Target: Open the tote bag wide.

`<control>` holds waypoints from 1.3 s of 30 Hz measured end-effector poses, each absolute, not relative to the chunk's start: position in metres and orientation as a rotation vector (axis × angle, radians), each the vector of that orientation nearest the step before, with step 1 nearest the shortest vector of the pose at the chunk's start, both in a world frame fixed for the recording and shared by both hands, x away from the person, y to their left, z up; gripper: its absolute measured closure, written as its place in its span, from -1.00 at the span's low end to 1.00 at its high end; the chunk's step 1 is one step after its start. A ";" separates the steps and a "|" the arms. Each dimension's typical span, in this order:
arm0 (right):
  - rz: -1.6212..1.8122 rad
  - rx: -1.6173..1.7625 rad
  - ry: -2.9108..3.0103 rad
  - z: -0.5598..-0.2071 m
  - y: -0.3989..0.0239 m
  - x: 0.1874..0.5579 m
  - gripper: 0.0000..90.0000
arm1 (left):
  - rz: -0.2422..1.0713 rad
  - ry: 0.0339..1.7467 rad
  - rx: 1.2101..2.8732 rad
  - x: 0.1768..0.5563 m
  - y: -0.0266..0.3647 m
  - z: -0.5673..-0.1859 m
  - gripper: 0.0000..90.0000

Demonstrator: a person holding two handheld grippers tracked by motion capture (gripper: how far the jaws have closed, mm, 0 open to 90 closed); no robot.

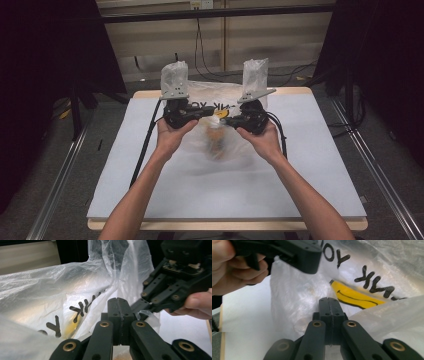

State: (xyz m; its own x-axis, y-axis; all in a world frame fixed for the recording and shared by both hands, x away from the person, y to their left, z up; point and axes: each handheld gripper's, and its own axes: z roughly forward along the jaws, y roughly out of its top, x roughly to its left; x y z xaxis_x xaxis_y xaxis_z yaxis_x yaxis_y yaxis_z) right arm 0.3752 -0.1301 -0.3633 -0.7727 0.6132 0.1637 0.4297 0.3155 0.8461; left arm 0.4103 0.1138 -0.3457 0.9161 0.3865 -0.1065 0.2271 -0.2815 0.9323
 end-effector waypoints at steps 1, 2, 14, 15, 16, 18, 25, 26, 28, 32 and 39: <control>1.444 0.949 2.395 -0.364 -0.131 0.373 1.00 | 0.164 0.453 1.875 0.411 0.113 -0.345 1.00; 1.451 0.941 2.415 -0.365 -0.130 0.369 1.00 | 0.171 0.453 1.880 0.411 0.113 -0.344 1.00; 1.456 0.906 2.463 -0.381 -0.123 0.363 1.00 | 0.199 0.555 1.979 0.421 0.123 -0.373 1.00; 1.447 0.920 2.459 -0.384 -0.126 0.365 1.00 | 0.198 0.562 2.005 0.423 0.123 -0.377 1.00; 1.447 0.920 2.459 -0.384 -0.126 0.365 1.00 | 0.194 0.566 2.015 0.425 0.123 -0.381 1.00; 1.480 0.940 2.440 -0.387 -0.132 0.369 1.00 | 0.177 0.589 2.014 0.428 0.126 -0.390 1.00; 1.512 1.021 2.413 -0.408 -0.151 0.375 1.00 | 0.153 0.600 2.090 0.427 0.125 -0.420 1.00; 1.510 1.040 2.413 -0.410 -0.153 0.375 1.00 | 0.139 0.600 2.096 0.427 0.125 -0.424 1.00; 1.503 1.047 2.408 -0.412 -0.155 0.376 1.00 | 0.136 0.601 2.097 0.426 0.124 -0.427 1.00; 1.461 1.103 2.408 -0.425 -0.164 0.379 1.00 | 0.125 0.614 2.137 0.423 0.127 -0.441 1.00; 1.356 1.211 2.442 -0.455 -0.173 0.387 1.00 | 0.120 0.638 2.224 0.421 0.134 -0.458 1.00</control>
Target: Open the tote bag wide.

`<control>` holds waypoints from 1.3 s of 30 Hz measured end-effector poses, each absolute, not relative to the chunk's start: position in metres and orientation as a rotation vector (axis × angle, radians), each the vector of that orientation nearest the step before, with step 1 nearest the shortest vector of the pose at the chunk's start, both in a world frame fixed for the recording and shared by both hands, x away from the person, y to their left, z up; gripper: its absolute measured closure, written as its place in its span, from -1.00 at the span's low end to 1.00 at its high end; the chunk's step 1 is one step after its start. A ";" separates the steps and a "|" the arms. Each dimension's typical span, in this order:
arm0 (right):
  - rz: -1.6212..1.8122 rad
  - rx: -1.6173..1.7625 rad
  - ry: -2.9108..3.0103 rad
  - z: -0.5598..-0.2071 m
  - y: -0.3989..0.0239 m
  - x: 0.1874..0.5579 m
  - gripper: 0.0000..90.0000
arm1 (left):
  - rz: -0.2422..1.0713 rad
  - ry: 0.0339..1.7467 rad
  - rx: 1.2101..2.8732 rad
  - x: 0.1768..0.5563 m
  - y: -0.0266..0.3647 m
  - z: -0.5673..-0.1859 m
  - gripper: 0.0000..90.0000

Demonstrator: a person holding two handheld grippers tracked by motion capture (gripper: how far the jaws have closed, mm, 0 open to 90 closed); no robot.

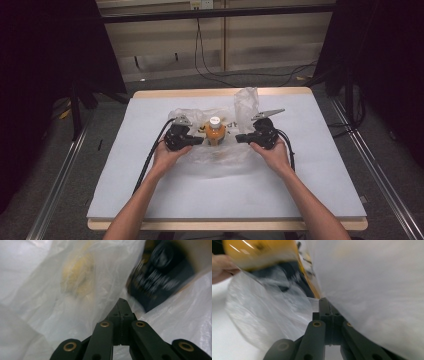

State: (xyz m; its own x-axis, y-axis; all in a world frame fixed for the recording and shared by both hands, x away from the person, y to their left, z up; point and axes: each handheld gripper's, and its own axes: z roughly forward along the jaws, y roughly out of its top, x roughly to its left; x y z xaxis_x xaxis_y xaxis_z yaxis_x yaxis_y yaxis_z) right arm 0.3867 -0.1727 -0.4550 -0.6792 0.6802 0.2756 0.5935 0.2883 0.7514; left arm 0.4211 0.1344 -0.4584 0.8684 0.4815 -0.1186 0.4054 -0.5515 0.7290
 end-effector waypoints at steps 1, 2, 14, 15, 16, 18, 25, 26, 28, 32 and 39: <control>1.356 1.211 2.442 -0.455 -0.173 0.387 1.00 | 0.113 0.630 2.226 0.421 0.135 -0.462 1.00; 1.303 1.224 2.465 -0.462 -0.172 0.388 1.00 | 0.117 0.631 2.247 0.421 0.136 -0.464 1.00; 1.135 1.364 2.427 -0.485 -0.199 0.398 1.00 | 0.128 0.696 2.307 0.424 0.165 -0.478 1.00; 1.119 1.376 2.418 -0.485 -0.203 0.398 1.00 | 0.128 0.696 2.307 0.424 0.165 -0.478 1.00; 1.119 1.376 2.418 -0.485 -0.203 0.398 1.00 | 0.120 0.704 2.304 0.424 0.168 -0.478 1.00; 1.066 1.377 2.405 -0.483 -0.212 0.396 1.00 | 0.153 0.718 2.310 0.424 0.176 -0.477 1.00; 0.997 1.387 2.361 -0.481 -0.232 0.391 1.00 | 0.195 0.743 2.344 0.423 0.199 -0.475 1.00; 0.991 1.376 2.359 -0.481 -0.234 0.391 1.00 | 0.199 0.745 2.331 0.421 0.201 -0.475 1.00; 0.952 1.357 2.357 -0.480 -0.234 0.389 1.00 | 0.193 0.756 2.317 0.420 0.207 -0.476 1.00; 1.029 1.383 2.321 -0.483 -0.241 0.384 1.00 | 0.152 0.796 2.252 0.421 0.218 -0.480 1.00; 1.170 1.345 2.303 -0.472 -0.234 0.380 1.00 | 0.124 0.766 2.153 0.412 0.219 -0.472 1.00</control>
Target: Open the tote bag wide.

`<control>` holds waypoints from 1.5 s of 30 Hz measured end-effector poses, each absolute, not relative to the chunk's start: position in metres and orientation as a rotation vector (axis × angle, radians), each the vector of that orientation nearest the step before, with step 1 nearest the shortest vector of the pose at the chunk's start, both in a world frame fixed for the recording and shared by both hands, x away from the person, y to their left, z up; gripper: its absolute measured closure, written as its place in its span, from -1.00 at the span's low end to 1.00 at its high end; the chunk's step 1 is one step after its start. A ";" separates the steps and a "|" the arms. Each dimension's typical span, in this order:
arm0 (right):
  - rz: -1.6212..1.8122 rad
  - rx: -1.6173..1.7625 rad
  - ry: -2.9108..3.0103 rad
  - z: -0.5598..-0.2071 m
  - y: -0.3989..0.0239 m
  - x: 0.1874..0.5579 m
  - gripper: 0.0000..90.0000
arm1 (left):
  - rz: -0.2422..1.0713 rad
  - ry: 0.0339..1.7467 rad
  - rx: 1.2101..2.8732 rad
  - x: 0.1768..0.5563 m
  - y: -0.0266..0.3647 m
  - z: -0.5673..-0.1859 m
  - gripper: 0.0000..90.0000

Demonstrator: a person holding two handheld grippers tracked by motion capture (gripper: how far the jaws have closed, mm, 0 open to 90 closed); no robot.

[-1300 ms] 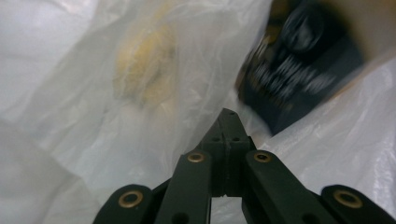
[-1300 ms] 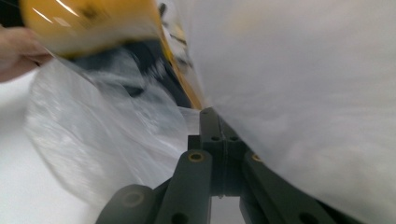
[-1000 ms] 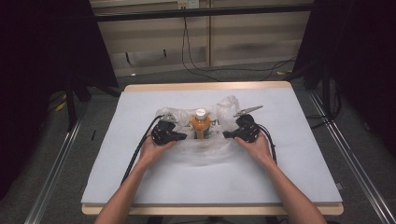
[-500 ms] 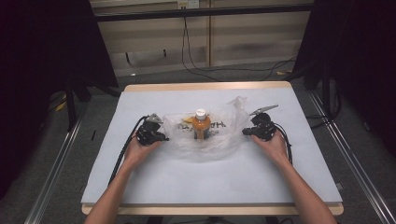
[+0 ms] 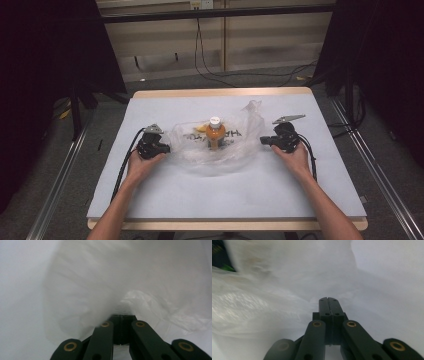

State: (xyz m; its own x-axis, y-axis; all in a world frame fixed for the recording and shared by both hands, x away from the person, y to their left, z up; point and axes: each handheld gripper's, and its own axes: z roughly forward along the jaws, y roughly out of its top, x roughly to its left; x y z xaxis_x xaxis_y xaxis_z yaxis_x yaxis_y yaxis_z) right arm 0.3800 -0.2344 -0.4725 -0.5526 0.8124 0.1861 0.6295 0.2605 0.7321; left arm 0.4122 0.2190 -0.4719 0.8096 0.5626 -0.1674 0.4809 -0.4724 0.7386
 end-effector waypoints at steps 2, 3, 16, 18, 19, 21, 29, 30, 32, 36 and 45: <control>1.229 1.310 2.299 -0.463 -0.231 0.374 1.00 | 0.131 0.732 2.130 0.406 0.218 -0.463 1.00; 1.229 1.310 2.299 -0.463 -0.231 0.374 1.00 | 0.133 0.717 2.122 0.403 0.217 -0.458 1.00; 1.355 1.144 2.312 -0.412 -0.207 0.369 1.00 | 0.223 0.521 2.167 0.378 0.194 -0.411 1.00; 1.355 1.101 2.338 -0.402 -0.198 0.376 1.00 | 0.218 0.519 2.207 0.384 0.183 -0.406 1.00; 1.338 1.083 2.364 -0.398 -0.193 0.380 1.00 | 0.228 0.511 2.220 0.388 0.178 -0.404 1.00; 1.269 1.045 2.419 -0.394 -0.183 0.390 1.00 | 0.245 0.497 2.255 0.397 0.168 -0.403 1.00; 0.989 1.071 2.659 -0.415 -0.152 0.428 1.00 | 0.194 0.543 2.481 0.429 0.134 -0.435 1.00; 0.934 1.064 2.691 -0.420 -0.147 0.430 1.00 | 0.190 0.544 2.502 0.431 0.132 -0.440 1.00; 0.838 1.053 2.751 -0.430 -0.139 0.433 1.00 | 0.170 0.508 2.565 0.435 0.132 -0.447 1.00; 0.644 0.984 2.853 -0.451 -0.130 0.435 1.00 | 0.169 0.494 2.639 0.433 0.132 -0.459 1.00; 0.452 0.872 2.879 -0.454 -0.143 0.426 1.00 | 0.212 0.480 2.769 0.431 0.145 -0.454 1.00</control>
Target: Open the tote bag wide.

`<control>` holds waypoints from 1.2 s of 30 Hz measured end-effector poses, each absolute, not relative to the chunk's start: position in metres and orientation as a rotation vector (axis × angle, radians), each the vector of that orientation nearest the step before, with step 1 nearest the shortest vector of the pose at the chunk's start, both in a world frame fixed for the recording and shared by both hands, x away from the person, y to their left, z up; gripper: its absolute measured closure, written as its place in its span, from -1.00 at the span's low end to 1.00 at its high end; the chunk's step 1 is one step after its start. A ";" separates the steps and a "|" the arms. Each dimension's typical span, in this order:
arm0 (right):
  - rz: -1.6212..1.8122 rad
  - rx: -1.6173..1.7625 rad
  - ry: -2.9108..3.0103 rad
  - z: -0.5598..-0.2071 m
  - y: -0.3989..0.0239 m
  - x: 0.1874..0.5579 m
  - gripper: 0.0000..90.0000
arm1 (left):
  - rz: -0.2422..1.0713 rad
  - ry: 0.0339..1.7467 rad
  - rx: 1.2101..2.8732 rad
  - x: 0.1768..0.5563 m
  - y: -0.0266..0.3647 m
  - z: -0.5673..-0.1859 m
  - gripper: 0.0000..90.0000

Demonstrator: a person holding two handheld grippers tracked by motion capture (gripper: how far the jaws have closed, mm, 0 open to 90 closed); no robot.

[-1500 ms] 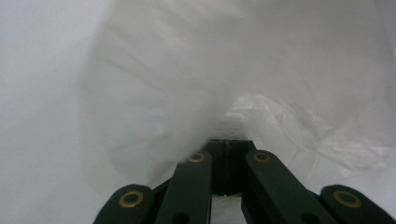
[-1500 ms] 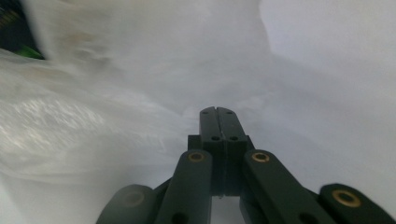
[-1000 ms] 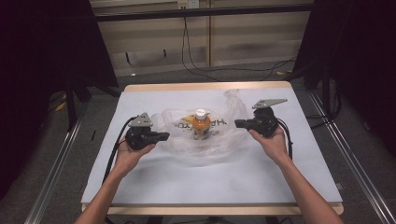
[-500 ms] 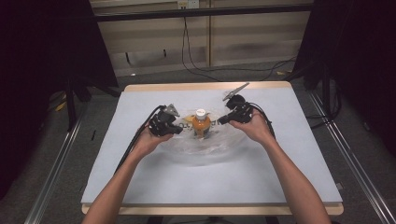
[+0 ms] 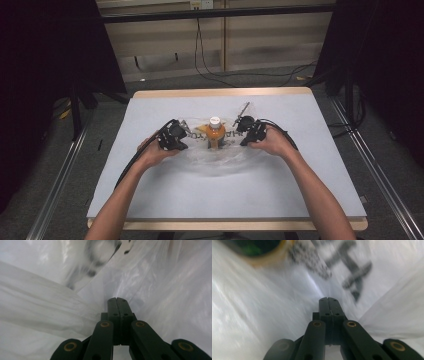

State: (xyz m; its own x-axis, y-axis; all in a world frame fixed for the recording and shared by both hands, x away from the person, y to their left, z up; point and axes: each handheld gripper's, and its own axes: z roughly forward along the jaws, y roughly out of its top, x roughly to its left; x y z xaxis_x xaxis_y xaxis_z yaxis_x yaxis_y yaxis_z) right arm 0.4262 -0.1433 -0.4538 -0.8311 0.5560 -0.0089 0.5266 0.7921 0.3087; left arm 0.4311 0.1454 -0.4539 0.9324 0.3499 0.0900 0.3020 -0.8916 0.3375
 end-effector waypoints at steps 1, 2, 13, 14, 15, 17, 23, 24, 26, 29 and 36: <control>0.397 0.853 2.882 -0.453 -0.150 0.421 1.00 | 0.235 0.474 2.800 0.428 0.145 -0.454 1.00; 0.397 0.853 2.882 -0.453 -0.150 0.421 1.00 | 0.235 0.474 2.800 0.428 0.145 -0.454 1.00; 0.242 0.733 2.897 -0.450 -0.177 0.387 1.00 | 0.195 0.415 2.913 0.411 0.166 -0.449 1.00; 0.242 0.742 2.896 -0.451 -0.178 0.385 1.00 | 0.194 0.422 2.911 0.411 0.166 -0.449 1.00; 0.242 0.742 2.896 -0.451 -0.178 0.385 1.00 | 0.194 0.422 2.911 0.411 0.166 -0.449 1.00; 0.236 0.749 2.906 -0.450 -0.181 0.385 1.00 | 0.204 0.419 2.917 0.410 0.166 -0.449 1.00; 0.275 0.769 2.901 -0.451 -0.192 0.381 1.00 | 0.204 0.410 2.910 0.408 0.169 -0.449 1.00; 0.292 0.768 2.895 -0.451 -0.196 0.378 1.00 | 0.188 0.396 2.913 0.408 0.169 -0.449 1.00; 0.288 0.749 2.885 -0.451 -0.197 0.375 1.00 | 0.204 0.397 2.908 0.404 0.171 -0.450 1.00; 0.295 0.757 2.888 -0.451 -0.203 0.367 1.00 | 0.176 0.397 2.908 0.403 0.174 -0.449 1.00; 0.317 0.795 2.897 -0.451 -0.214 0.366 1.00 | 0.181 0.396 2.899 0.404 0.176 -0.449 1.00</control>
State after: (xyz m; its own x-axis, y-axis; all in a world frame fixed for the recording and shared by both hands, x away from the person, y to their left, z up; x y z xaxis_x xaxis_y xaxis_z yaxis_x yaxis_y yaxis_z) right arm 0.3657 -0.2139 -0.4505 -0.8546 0.5157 -0.0609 0.4903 0.8400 0.2323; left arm 0.4037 0.1756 -0.4490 0.9563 0.2773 0.0924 0.2517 -0.9420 0.2223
